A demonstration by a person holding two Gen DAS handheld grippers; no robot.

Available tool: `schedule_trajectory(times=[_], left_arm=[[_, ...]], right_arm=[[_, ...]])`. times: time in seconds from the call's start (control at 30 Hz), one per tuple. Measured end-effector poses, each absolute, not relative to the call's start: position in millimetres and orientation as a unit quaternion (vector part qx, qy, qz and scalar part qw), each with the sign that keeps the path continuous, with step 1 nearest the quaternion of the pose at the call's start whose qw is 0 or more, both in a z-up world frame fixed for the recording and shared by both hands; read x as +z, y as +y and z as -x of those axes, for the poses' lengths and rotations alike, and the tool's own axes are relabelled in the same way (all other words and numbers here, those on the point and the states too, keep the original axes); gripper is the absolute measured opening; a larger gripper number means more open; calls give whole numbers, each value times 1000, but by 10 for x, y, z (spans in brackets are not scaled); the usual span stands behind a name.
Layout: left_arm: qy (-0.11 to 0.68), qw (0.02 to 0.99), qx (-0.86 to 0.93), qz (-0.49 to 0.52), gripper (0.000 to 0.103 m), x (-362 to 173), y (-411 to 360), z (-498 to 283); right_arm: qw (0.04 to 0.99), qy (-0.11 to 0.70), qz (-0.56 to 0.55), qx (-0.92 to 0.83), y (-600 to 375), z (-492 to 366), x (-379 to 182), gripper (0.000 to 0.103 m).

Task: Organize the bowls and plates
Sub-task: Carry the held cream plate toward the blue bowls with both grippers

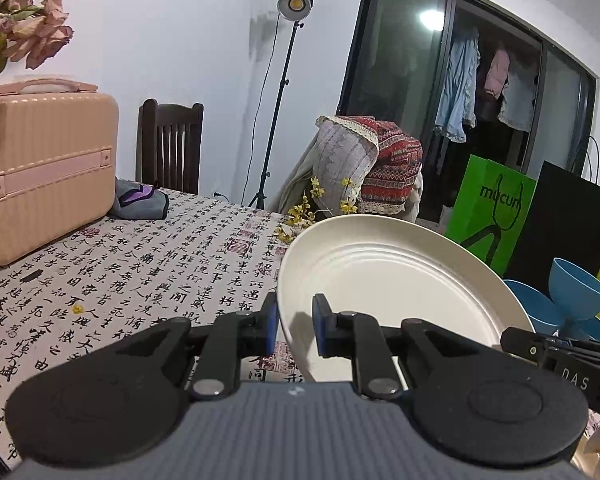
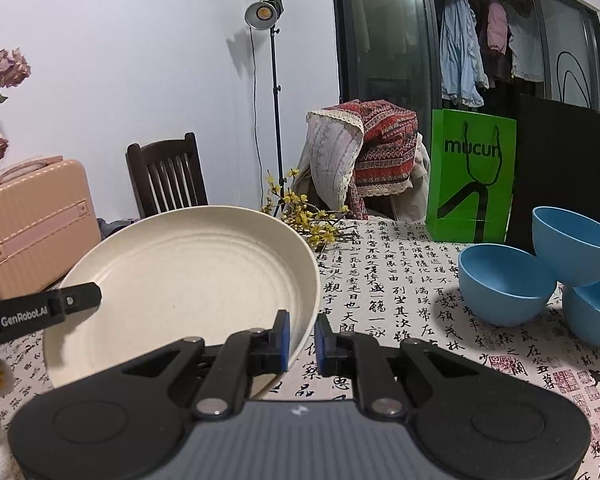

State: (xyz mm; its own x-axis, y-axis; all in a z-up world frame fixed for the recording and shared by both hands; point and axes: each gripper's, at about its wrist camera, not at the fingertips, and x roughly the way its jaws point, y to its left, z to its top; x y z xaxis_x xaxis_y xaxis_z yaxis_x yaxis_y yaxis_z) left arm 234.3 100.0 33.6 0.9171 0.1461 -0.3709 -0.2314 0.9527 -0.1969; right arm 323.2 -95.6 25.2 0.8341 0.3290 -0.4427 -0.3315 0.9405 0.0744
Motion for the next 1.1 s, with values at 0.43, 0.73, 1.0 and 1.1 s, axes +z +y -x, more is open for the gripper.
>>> schedule_trajectory(times=[0.43,0.73,1.0,1.1], left_arm=[[146,977,89,130,18,368,968,-2054],[133,977,75,145,18,318,917,-1878],[120,979,69,151,18,277,868,-1735],[118,979,69,153,18,254,851,-1695]], right_arm=[[959,218,-15,180,-1049,-3063,212,12],[962,204,-17,178,-1158,-2913,179,13],[965,194,-18,175,-1233,-2758,131,13],[966,192,-20,175,-1255,-2706,119,12]])
